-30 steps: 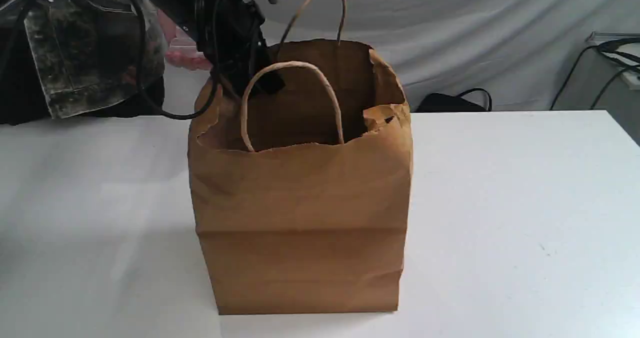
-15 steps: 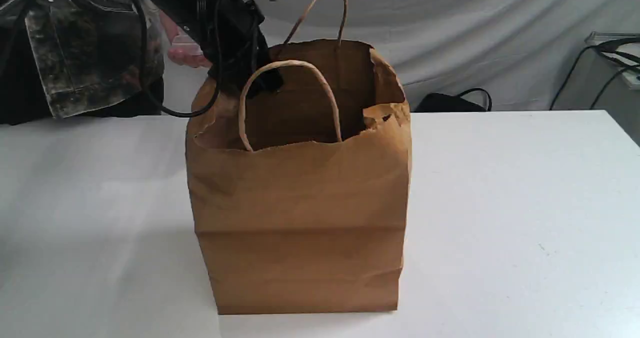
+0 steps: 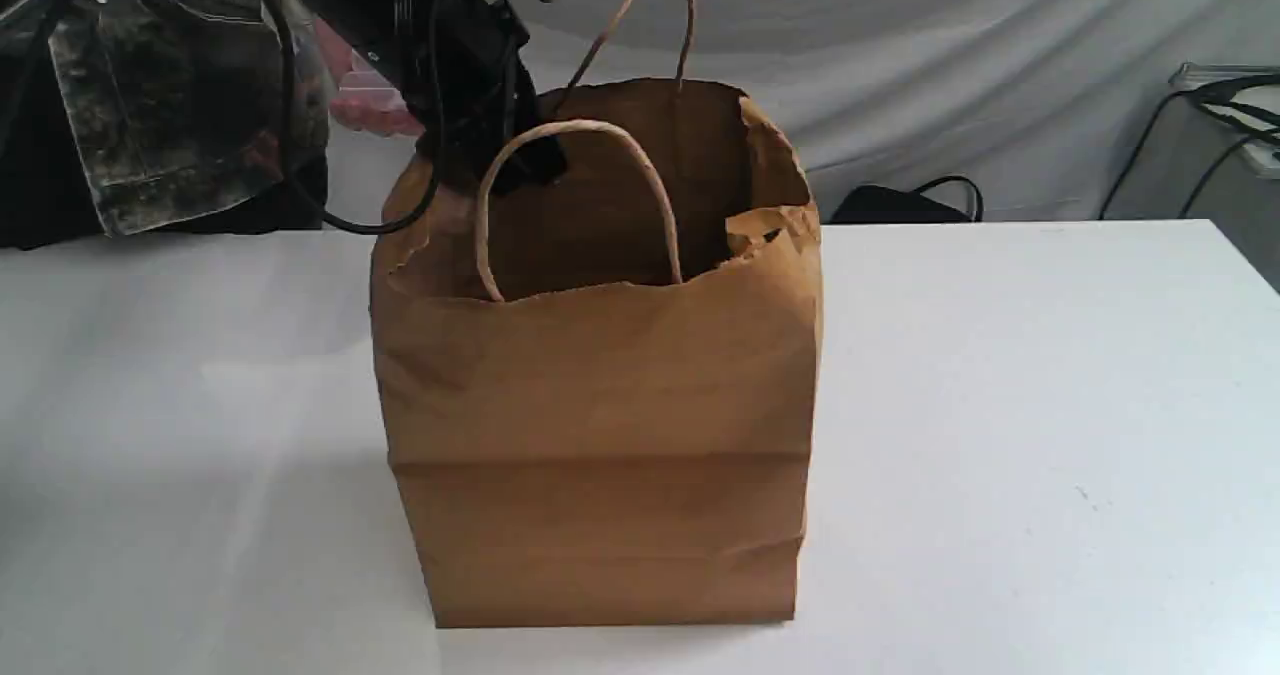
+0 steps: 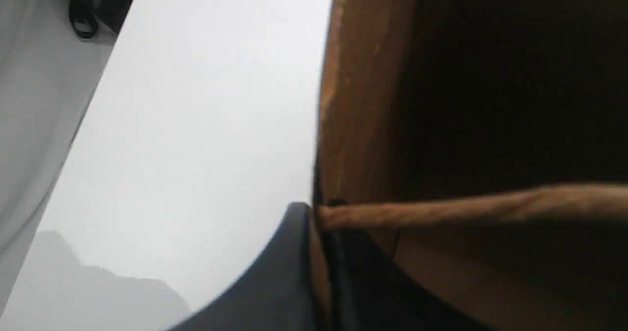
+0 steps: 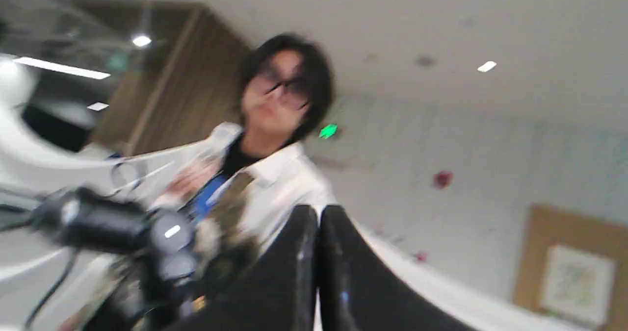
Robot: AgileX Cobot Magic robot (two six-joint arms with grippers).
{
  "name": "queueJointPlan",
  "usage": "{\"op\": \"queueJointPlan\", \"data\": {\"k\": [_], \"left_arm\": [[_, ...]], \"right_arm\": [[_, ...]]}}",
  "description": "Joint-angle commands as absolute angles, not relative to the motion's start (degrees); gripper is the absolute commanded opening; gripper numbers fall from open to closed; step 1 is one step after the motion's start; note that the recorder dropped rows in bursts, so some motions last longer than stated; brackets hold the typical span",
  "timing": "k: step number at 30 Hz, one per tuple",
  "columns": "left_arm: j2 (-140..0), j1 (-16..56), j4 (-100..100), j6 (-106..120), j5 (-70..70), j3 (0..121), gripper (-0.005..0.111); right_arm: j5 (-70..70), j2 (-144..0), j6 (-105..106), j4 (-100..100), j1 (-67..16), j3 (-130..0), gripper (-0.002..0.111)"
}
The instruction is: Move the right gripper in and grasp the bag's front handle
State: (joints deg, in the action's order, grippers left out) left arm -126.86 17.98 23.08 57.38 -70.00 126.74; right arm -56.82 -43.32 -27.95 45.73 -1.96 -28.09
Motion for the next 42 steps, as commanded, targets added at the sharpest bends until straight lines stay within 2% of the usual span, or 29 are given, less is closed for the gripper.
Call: {"op": "queueJointPlan", "data": {"k": [1,5,8,11,13,15,17,24,29,31,33,34,37,42], "left_arm": [[-126.6,18.2,23.8,57.0,-70.0,126.8,0.000],[-126.6,18.2,23.8,57.0,-70.0,126.8,0.000],[-126.6,18.2,23.8,57.0,-70.0,126.8,0.000],[-126.6,18.2,23.8,57.0,-70.0,126.8,0.000],[-126.6,18.2,23.8,57.0,-70.0,126.8,0.000],[-126.6,18.2,23.8,57.0,-70.0,126.8,0.000],[-126.6,18.2,23.8,57.0,-70.0,126.8,0.000],[-126.6,18.2,23.8,57.0,-70.0,126.8,0.000],[-126.6,18.2,23.8,57.0,-70.0,126.8,0.000],[-126.6,18.2,23.8,57.0,-70.0,126.8,0.000],[-126.6,18.2,23.8,56.5,-70.0,126.8,0.000],[-126.6,18.2,23.8,54.6,-70.0,126.8,0.000],[-126.6,18.2,23.6,42.4,-67.0,126.8,0.000],[-126.6,18.2,22.8,42.0,-70.0,126.8,0.000]], "right_arm": [[-58.4,-52.6,-45.3,65.1,-1.8,-35.7,0.000],[-67.3,-63.2,-55.7,76.8,-1.8,-43.2,0.002],[-70.0,-70.8,-57.2,80.3,-1.8,-47.1,0.013],[-70.0,-77.3,-57.2,81.0,-1.8,-50.3,0.034],[-70.0,-81.9,-57.4,80.8,-2.1,-52.2,0.058],[-70.0,-85.3,-57.5,80.6,-3.0,-53.6,0.077],[-70.0,-88.3,-57.6,80.6,-5.1,-54.9,0.082],[-70.0,-95.3,-57.4,83.7,-13.3,-60.8,0.080],[-67.8,-96.4,-57.8,84.2,-14.9,-61.7,0.076],[-67.8,-96.4,-58.8,84.2,-14.9,-61.7,0.066],[-67.8,-96.3,-58.8,84.3,-14.9,-61.7,0.048],[-67.8,-96.3,-58.8,85.0,-14.9,-61.7,0.033],[-69.2,-96.3,-55.0,87.8,-14.9,-61.7,0.000],[-70.0,-96.3,-52.0,82.7,-14.9,-61.7,0.000]]}}
